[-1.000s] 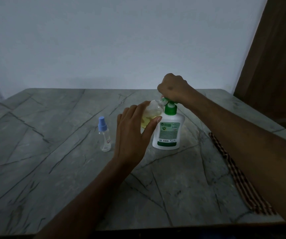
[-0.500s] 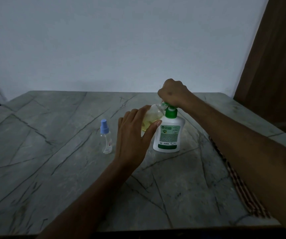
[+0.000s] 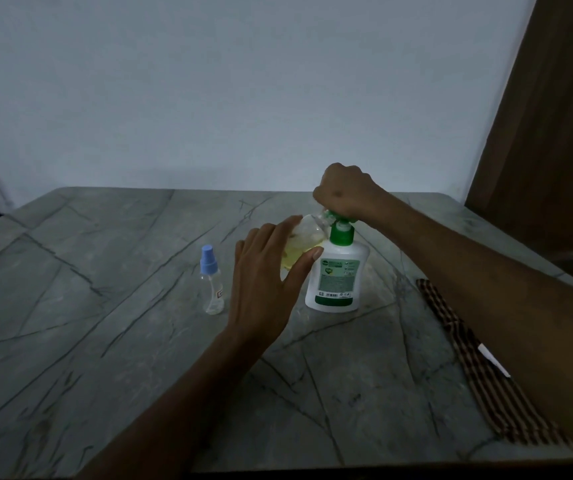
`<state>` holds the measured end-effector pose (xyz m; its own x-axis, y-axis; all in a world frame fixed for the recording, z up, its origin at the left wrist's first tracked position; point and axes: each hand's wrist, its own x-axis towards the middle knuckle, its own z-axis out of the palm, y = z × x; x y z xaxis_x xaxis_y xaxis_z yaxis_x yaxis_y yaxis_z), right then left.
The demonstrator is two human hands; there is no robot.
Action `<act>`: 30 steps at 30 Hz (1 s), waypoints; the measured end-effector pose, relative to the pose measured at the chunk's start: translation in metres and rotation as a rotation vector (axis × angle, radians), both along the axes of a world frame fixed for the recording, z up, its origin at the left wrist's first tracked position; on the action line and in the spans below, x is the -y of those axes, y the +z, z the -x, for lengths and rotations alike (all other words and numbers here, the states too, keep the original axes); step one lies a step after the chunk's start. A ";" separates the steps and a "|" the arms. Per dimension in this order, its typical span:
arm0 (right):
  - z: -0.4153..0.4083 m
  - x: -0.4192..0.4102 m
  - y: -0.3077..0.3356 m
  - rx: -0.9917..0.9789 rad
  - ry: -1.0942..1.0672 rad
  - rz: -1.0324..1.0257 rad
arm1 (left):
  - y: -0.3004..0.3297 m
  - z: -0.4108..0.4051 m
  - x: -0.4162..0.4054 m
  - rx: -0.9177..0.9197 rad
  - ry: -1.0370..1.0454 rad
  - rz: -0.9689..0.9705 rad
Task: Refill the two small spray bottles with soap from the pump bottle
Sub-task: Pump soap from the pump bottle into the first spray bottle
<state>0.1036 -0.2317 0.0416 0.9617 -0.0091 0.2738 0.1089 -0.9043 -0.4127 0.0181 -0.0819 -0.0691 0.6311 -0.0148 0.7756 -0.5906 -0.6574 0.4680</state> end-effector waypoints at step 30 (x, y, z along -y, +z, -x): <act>-0.004 0.002 -0.008 0.002 -0.031 -0.080 | -0.002 -0.003 0.001 0.000 0.005 -0.007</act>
<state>0.1073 -0.2336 0.0340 0.9602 -0.0609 0.2726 0.0821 -0.8714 -0.4836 0.0213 -0.0833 -0.0712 0.6311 -0.0174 0.7755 -0.5875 -0.6635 0.4632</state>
